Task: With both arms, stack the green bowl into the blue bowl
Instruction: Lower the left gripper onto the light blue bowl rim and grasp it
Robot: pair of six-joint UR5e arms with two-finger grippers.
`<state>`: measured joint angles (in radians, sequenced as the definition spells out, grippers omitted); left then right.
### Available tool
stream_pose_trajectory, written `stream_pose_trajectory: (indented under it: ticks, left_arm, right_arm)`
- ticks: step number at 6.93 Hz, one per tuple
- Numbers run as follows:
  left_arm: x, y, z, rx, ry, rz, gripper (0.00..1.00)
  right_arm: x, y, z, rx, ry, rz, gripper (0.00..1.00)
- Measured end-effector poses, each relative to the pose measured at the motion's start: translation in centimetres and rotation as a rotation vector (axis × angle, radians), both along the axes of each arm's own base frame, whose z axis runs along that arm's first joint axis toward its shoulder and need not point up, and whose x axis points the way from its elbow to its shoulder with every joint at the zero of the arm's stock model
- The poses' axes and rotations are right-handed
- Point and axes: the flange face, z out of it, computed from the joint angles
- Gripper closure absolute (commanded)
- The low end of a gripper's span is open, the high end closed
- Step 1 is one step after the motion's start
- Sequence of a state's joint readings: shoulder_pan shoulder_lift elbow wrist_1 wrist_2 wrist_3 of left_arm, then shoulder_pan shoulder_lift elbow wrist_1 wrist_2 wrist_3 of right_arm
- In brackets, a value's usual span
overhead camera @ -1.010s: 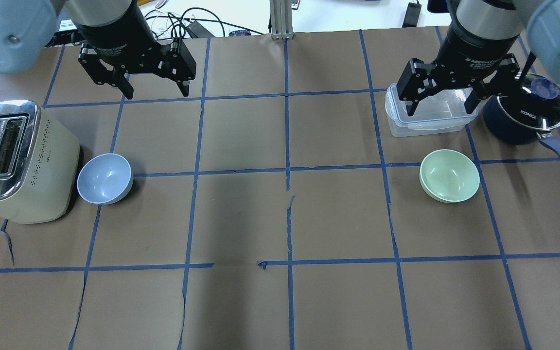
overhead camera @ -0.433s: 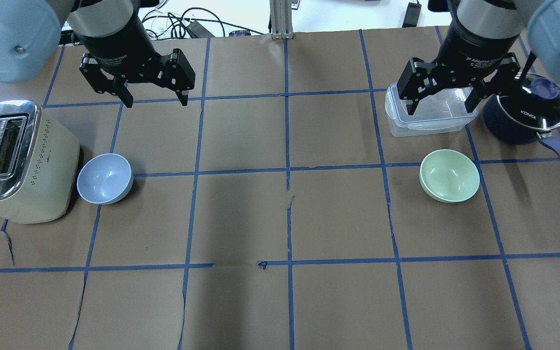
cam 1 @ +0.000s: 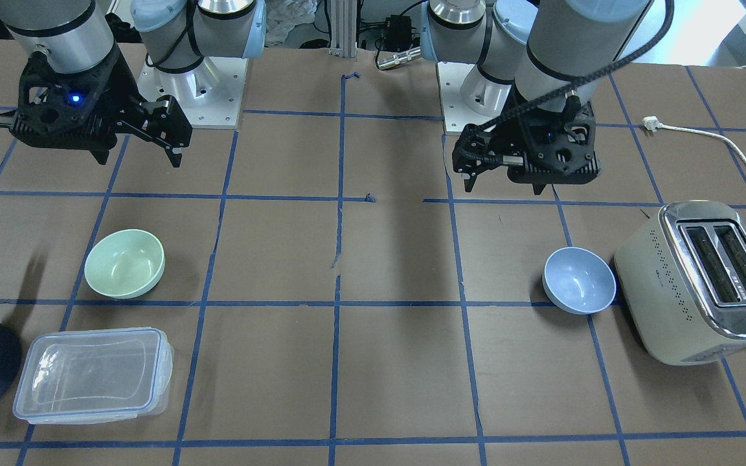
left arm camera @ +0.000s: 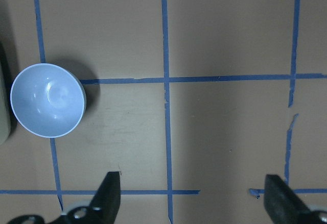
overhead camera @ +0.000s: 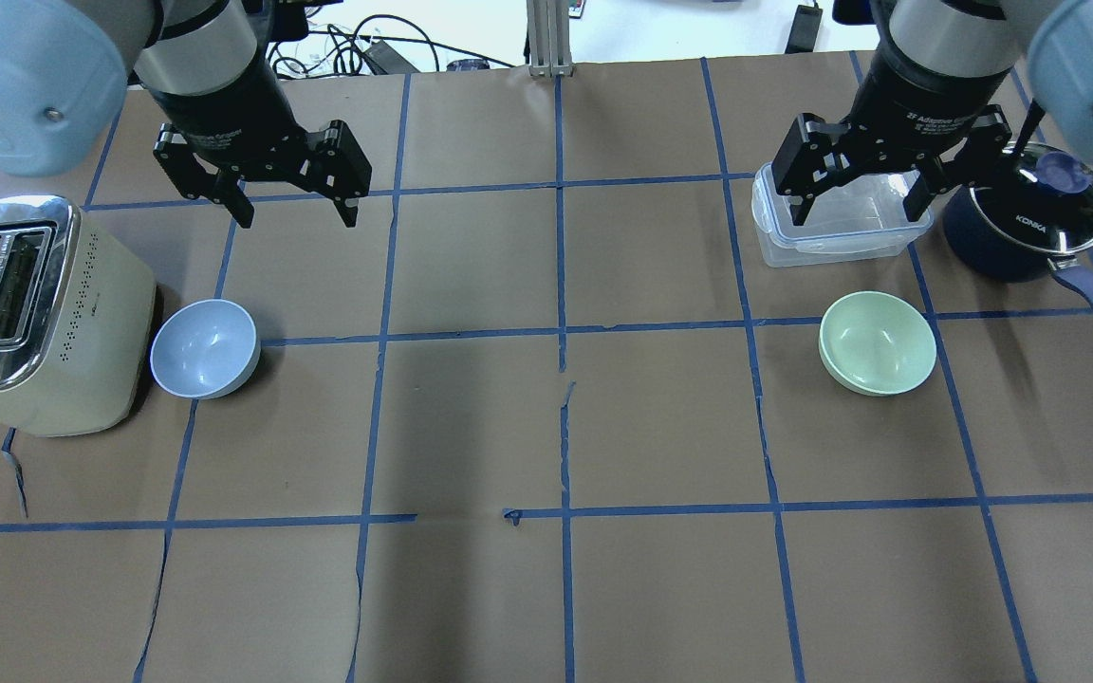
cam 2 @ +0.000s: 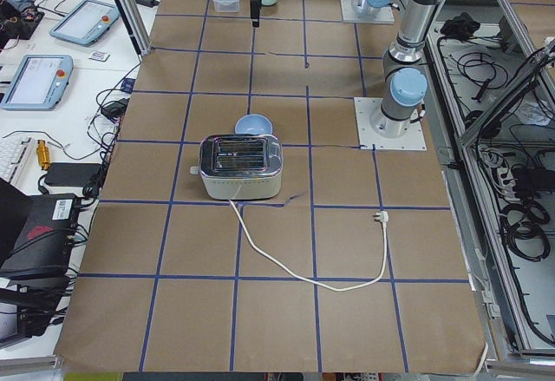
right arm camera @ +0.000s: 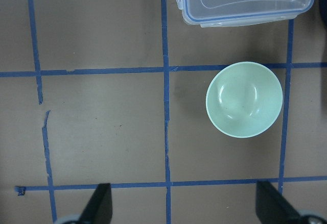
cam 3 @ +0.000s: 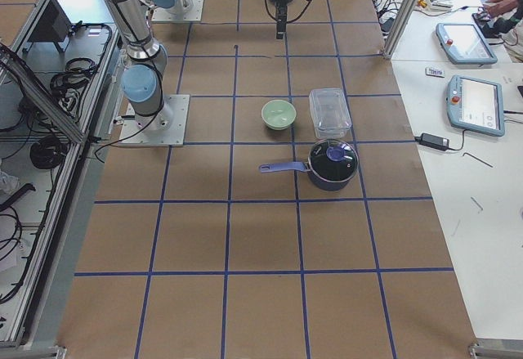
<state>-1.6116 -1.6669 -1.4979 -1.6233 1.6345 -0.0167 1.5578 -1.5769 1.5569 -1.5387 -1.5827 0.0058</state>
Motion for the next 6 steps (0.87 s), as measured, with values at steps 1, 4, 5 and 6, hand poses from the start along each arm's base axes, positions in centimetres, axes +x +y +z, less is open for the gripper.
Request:
stream_pose_trajectory:
  ticks: [1, 4, 5, 6]
  left_arm:
    - [2.2, -0.8, -2.4, 0.032, -0.001, -0.023, 0.00]
    - [13.6, -1.9, -15.0, 0.059, 0.010, -0.078, 0.00]
    - [16.0, -1.9, -18.8, 0.052, 0.011, -0.066, 0.00]
    - [17.1, -2.1, -21.7, 0.060, 0.014, -0.059, 0.01]
  right_arm:
    - [0.0, 0.0, 0.0, 0.000, 0.000, 0.000, 0.00]
    - [0.0, -0.1, -0.1, 0.001, -0.001, 0.001, 0.00]
    - [0.0, -0.1, -0.1, 0.001, -0.001, 0.000, 0.00]
    - [0.0, -0.1, -0.1, 0.002, -0.001, 0.000, 0.00]
